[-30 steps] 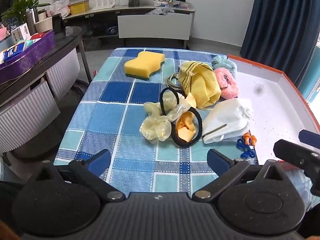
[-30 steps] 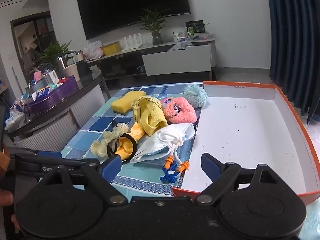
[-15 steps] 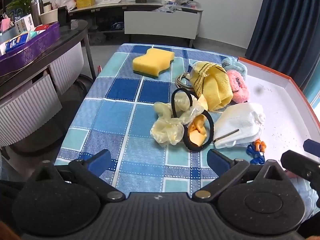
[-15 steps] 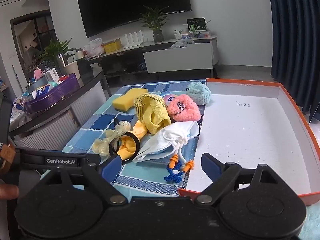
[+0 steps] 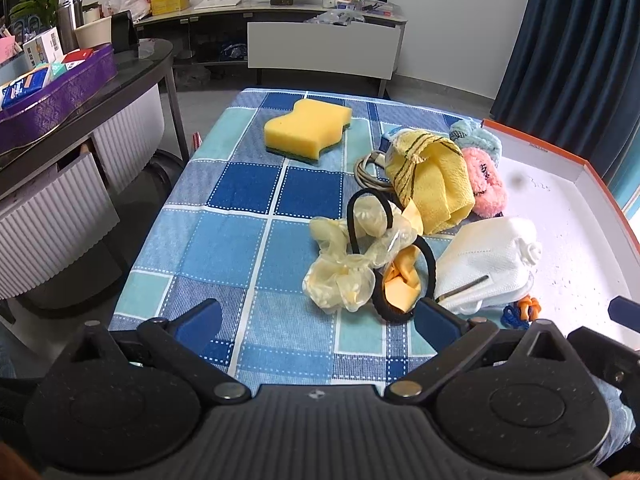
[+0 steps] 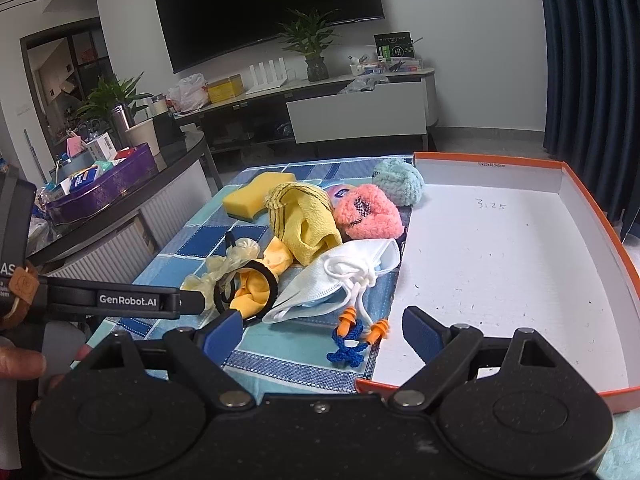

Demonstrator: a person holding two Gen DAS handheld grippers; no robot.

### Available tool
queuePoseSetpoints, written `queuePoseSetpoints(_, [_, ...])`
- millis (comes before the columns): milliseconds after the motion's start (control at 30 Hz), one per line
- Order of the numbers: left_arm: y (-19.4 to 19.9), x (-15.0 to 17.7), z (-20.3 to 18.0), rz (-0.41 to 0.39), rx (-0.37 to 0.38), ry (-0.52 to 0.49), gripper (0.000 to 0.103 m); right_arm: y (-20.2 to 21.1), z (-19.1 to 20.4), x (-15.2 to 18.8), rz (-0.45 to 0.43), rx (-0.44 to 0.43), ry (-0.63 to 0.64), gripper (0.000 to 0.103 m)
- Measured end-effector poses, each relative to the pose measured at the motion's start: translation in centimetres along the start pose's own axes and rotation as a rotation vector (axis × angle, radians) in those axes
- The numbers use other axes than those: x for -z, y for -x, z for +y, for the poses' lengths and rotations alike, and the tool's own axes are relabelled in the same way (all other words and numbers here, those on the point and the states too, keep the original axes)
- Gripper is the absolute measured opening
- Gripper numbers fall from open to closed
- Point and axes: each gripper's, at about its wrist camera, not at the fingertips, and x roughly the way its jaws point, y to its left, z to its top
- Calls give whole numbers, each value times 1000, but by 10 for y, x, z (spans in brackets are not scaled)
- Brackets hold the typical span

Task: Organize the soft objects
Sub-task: 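Grasp the yellow latex glove with black hair tie with the left gripper, then grasp the orange cloth with the right gripper and lift it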

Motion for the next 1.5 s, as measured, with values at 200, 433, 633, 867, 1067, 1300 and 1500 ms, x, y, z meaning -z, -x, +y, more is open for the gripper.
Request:
queuePoseSetpoints(200, [-9, -3, -1, 4, 0, -15, 103, -2, 0, 1, 3, 4, 7, 102])
queuePoseSetpoints(433, [-20, -9, -2, -2, 14, -30, 103, -6, -2, 2, 10, 0, 5, 102])
queuePoseSetpoints(633, [-28, -16, -4, -9, 36, -69, 103, -9, -4, 2, 13, 6, 0, 102])
queuePoseSetpoints(867, [-40, -19, -7, -18, 76, -81, 98, -10, -5, 2, 19, 17, -2, 102])
queuePoseSetpoints(1067, [-47, -19, -1, -17, 138, -62, 55, -11, -4, 1, 11, 19, 2, 102])
queuePoseSetpoints(1300, [-37, -20, 2, -57, 194, -45, 21, -6, 9, -3, -33, 12, 42, 102])
queuePoseSetpoints(1500, [-17, -23, 14, -106, 143, -47, 19, -17, 27, -13, -26, -33, 89, 102])
